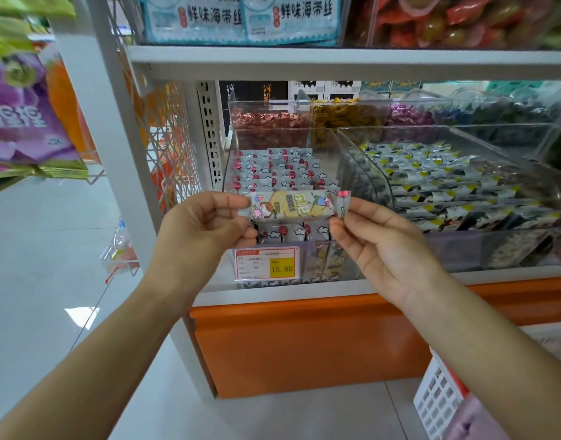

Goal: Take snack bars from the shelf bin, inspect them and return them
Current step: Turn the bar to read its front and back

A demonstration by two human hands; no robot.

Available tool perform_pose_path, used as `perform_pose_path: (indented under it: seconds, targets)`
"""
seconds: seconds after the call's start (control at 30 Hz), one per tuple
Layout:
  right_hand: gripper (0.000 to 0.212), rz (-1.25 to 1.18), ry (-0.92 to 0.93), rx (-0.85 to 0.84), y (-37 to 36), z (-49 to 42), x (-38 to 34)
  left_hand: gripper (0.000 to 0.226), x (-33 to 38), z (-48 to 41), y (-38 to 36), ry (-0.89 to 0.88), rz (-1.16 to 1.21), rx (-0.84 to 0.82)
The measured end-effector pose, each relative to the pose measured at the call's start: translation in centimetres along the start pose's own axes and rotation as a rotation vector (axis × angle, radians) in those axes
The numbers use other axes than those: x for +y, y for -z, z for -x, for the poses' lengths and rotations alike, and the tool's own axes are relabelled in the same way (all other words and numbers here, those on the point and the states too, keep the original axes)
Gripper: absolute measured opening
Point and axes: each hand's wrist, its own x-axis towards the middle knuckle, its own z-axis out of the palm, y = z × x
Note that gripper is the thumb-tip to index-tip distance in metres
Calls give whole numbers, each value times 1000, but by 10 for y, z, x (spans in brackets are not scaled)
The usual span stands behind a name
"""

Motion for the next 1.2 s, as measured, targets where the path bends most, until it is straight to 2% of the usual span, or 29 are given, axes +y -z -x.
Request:
perform_pose_path:
  seconds: [0.17, 0.27, 0.33, 0.4, 0.47, 0.57, 0.67, 0.83, 0.97, 1.1, 1.2]
  targets:
    - [26, 112, 44, -8, 1, 1, -1, 34, 0, -1, -1, 7, 28, -2]
    - [17, 135, -11, -44, 0, 0, -3, 37, 4, 2, -3, -19, -17, -29]
    - [22, 166, -35, -91, 0, 1, -4, 38, 6, 4, -4, -38, -44, -58]
    - [25, 259, 6, -117, 0, 1, -4, 39, 9, 5, -6, -61, -78, -86]
    - [18, 330, 78, -126, 1, 1, -2, 40, 9, 4, -6, -69, -84, -93]
    - [23, 439, 190, -143, 2, 0, -2, 40, 7, 2, -3, -10, -43, -96]
    - [27, 557, 253, -182, 3, 0, -1, 29, 5, 1, -4, 52, -42, -112]
    - [17, 432, 184, -243, 0, 0, 1, 28, 6, 2, -5, 20, -143, -122]
    - [23, 684, 287, -266, 2, 1, 1, 36, 5, 2, -6, -16, -242, -152]
    - [17, 645, 309, -250, 1, 2, -1, 41, 5, 2, -6, -17, -230, -199]
    - [11, 693, 364, -219, 1, 3, 0, 36, 4, 3, -8, -31, -248, -225]
